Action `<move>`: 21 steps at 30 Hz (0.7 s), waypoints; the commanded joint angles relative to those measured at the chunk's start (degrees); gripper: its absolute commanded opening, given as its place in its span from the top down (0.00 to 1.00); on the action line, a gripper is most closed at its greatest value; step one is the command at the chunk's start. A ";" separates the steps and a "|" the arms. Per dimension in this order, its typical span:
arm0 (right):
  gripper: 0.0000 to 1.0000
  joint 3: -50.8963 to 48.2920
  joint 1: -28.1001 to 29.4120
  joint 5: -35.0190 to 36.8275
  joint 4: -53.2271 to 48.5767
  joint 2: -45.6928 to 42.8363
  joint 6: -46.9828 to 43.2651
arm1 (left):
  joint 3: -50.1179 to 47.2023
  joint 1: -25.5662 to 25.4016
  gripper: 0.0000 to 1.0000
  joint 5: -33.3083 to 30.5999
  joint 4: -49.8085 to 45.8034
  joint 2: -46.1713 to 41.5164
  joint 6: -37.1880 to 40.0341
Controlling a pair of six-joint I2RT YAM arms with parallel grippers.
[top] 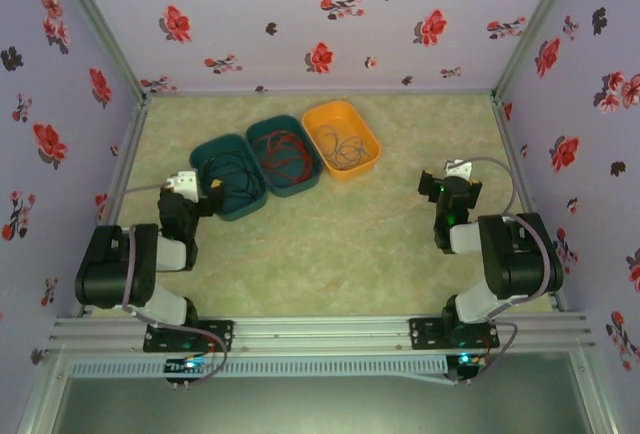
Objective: Untangle the cables
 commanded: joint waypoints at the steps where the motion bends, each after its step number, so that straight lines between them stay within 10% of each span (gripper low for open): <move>1: 0.01 -0.01 -0.45 -0.84 1.84 0.38 0.77 | 2.37 1.31 0.00 1.19 -0.65 1.21 0.36; 5: 0.01 0.10 -0.54 -0.83 1.65 0.25 0.78 | 9.10 1.65 0.00 -0.59 -12.75 1.07 -0.55; 21: 0.01 0.06 -0.54 -0.84 1.56 0.28 0.86 | 8.92 0.79 0.00 -0.61 -12.32 1.10 0.58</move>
